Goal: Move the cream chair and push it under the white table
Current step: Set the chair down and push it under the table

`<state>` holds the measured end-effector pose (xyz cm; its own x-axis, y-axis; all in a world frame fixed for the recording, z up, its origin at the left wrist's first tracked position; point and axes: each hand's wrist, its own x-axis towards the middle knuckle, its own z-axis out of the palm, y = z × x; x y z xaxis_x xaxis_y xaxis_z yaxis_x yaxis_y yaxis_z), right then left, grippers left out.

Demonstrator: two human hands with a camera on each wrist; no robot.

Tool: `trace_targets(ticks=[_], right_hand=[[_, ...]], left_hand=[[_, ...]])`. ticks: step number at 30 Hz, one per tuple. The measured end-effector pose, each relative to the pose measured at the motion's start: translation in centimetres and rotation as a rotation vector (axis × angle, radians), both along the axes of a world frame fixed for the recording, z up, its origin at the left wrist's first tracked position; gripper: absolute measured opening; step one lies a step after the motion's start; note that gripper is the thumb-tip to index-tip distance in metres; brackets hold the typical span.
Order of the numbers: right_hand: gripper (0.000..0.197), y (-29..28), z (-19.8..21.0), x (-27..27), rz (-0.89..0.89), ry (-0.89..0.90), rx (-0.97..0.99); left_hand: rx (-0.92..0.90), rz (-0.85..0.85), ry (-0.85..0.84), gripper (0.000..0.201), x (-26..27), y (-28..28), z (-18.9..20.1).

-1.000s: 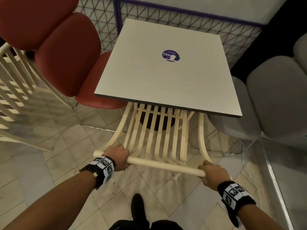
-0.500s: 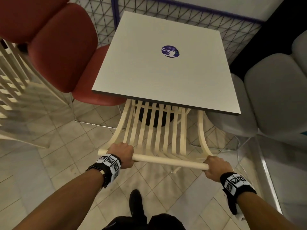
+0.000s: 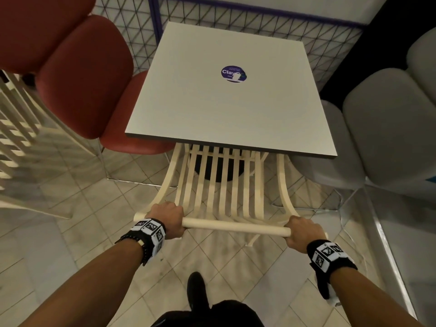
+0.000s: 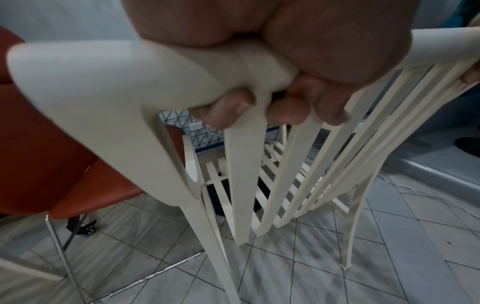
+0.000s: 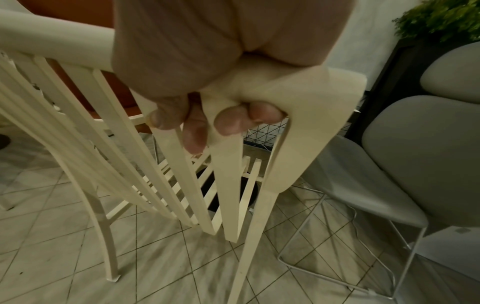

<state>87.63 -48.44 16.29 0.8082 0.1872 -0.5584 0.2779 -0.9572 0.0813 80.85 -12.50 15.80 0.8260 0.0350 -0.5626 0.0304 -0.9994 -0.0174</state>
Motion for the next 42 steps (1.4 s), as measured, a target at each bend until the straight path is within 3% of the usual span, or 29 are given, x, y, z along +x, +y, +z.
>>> trace_targets(ticks=[10, 14, 19, 33, 42], right_hand=[[0.011, -0.5, 0.2, -3.0, 0.073, 0.042, 0.008], [0.005, -0.2, 0.4, -1.9, 0.070, 0.027, -0.005], [0.020, 0.5, 0.4, -0.3, 0.054, -0.009, -0.001], [0.020, 0.0, 1.0, 0.0, 0.016, -0.025, 0.006], [0.022, -0.6, -0.7, -0.3, 0.004, -0.130, 0.055]], left_hand=[[0.024, -0.050, 0.035, 0.040, -2.9, 0.1, -0.8], [0.025, -0.052, 0.043, 0.039, -1.8, 0.0, -0.5], [0.011, -0.026, 0.022, 0.037, 0.3, 0.6, -0.2], [0.006, 0.000, -0.035, 0.045, 0.2, -0.4, -0.9], [-0.013, 0.069, -0.097, 0.046, -0.7, -0.6, -0.7]])
